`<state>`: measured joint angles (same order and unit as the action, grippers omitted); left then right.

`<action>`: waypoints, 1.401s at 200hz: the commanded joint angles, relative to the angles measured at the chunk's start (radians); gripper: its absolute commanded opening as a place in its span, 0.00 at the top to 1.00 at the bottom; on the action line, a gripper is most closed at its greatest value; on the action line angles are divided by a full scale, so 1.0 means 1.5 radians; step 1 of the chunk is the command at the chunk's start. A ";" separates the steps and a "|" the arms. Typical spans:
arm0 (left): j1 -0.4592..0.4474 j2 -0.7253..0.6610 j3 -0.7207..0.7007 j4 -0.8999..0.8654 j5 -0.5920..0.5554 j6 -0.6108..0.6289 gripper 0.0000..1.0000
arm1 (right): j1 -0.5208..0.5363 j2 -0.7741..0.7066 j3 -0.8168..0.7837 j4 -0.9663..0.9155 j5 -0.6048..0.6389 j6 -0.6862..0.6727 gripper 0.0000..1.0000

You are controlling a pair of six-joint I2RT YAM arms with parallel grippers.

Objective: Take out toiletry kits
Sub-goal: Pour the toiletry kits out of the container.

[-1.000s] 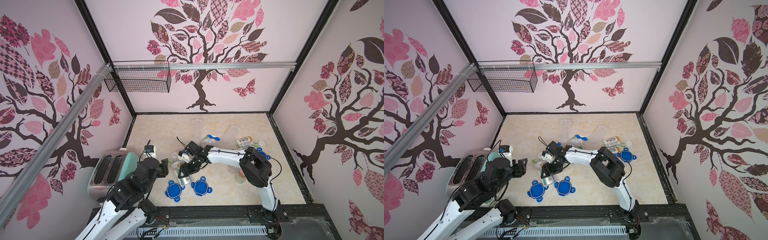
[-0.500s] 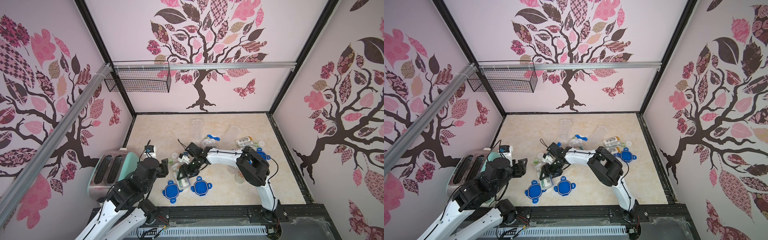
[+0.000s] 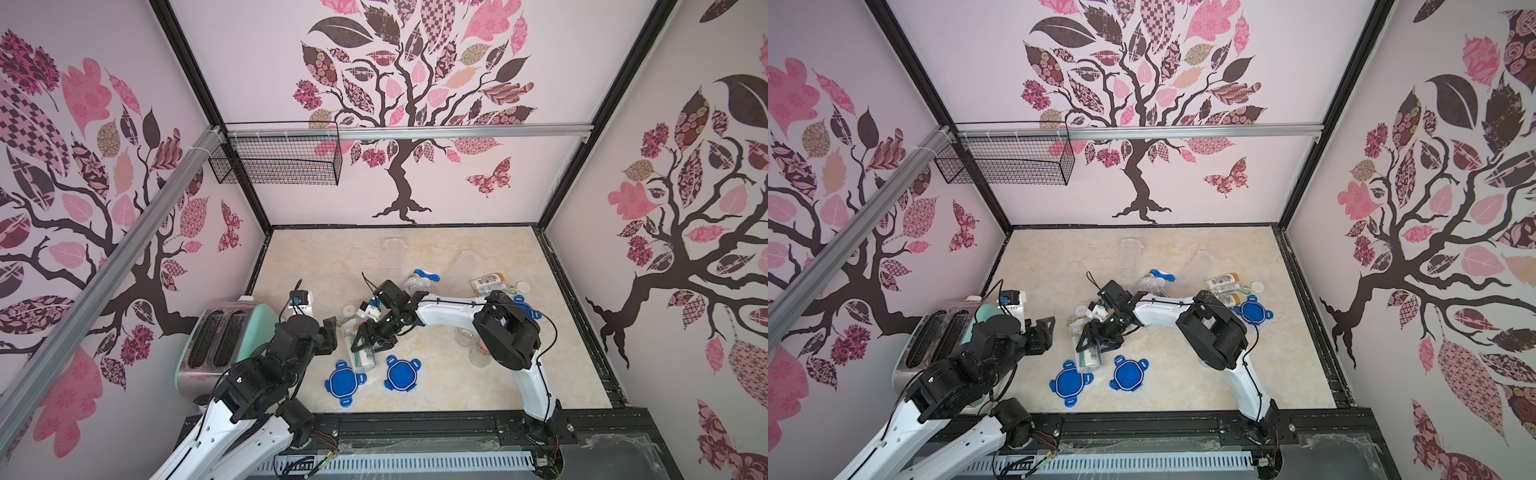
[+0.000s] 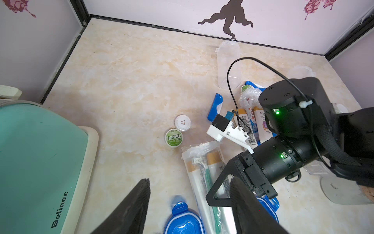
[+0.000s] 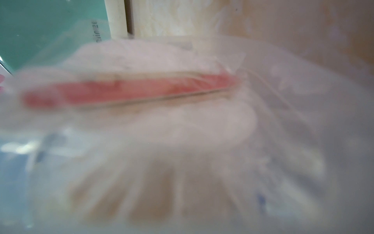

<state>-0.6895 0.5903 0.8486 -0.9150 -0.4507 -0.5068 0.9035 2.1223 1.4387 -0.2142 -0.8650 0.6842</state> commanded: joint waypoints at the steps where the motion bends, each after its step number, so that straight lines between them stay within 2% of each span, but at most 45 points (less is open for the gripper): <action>1: 0.002 0.006 -0.005 0.010 -0.001 0.007 0.34 | -0.001 -0.013 -0.003 0.049 -0.054 0.030 0.39; 52: 0.002 0.008 -0.006 0.012 -0.001 0.007 0.34 | -0.004 -0.016 -0.012 0.074 -0.065 0.063 0.39; 113: 0.002 0.002 -0.006 0.012 -0.003 0.008 0.33 | -0.006 -0.013 -0.041 0.174 -0.090 0.162 0.39; 162: 0.002 -0.003 -0.010 0.015 -0.004 0.009 0.33 | -0.012 -0.018 -0.052 0.203 -0.097 0.196 0.38; 209: 0.002 -0.002 -0.008 0.014 -0.007 0.009 0.33 | -0.022 -0.032 -0.101 0.340 -0.124 0.316 0.38; 251: 0.003 -0.005 -0.009 0.014 -0.007 0.009 0.33 | -0.024 -0.041 -0.103 0.369 -0.126 0.348 0.38; 280: 0.003 -0.005 -0.009 0.014 -0.007 0.009 0.33 | -0.026 -0.050 -0.127 0.447 -0.122 0.416 0.38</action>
<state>-0.6888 0.5915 0.8482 -0.9127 -0.4511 -0.4999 0.8669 2.1151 1.2572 0.2981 -1.0008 1.2110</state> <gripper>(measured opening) 0.666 0.683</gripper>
